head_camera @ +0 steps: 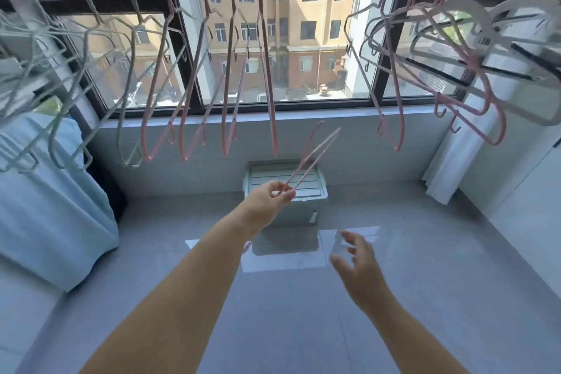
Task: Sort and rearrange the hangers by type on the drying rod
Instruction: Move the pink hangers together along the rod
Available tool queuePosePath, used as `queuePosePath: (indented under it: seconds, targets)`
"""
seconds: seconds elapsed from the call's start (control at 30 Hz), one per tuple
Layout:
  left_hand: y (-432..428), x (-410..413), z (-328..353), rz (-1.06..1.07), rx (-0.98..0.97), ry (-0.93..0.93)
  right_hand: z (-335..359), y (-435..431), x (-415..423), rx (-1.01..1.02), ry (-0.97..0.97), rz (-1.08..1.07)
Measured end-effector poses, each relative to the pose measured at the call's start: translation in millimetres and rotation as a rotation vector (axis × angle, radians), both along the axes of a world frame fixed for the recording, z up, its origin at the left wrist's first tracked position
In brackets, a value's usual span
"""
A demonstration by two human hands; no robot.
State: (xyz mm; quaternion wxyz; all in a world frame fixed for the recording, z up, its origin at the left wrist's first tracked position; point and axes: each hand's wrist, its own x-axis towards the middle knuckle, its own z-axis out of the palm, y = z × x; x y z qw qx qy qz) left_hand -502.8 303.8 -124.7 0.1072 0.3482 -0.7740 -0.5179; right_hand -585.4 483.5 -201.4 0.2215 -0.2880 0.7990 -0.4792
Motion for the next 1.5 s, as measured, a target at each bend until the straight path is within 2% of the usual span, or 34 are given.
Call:
queuePosePath:
  seconds: [0.17,0.4,0.53,0.73,1.03,1.27,1.5]
  targets:
    - [25,-13,14,-0.020,0.159,0.247,32,-4,55,0.013,0.073,0.306]
    - [53,-31,48,0.004,0.371,0.462,56,7,55,-0.136,0.155,0.184]
    - [54,-30,72,-0.072,0.230,0.521,84,9,38,-0.236,0.056,0.197]
    - [52,-13,87,-0.139,-0.023,0.501,138,-5,16,-0.465,-0.006,0.220]
    - [50,-11,111,-0.070,-0.022,0.613,188,-40,6,-0.626,0.052,0.227]
    - [50,-17,129,-0.048,0.010,0.654,214,-67,-8,-0.615,0.046,0.161]
    - [50,-25,121,0.009,0.044,0.668,209,-81,-14,-0.560,-0.009,0.181]
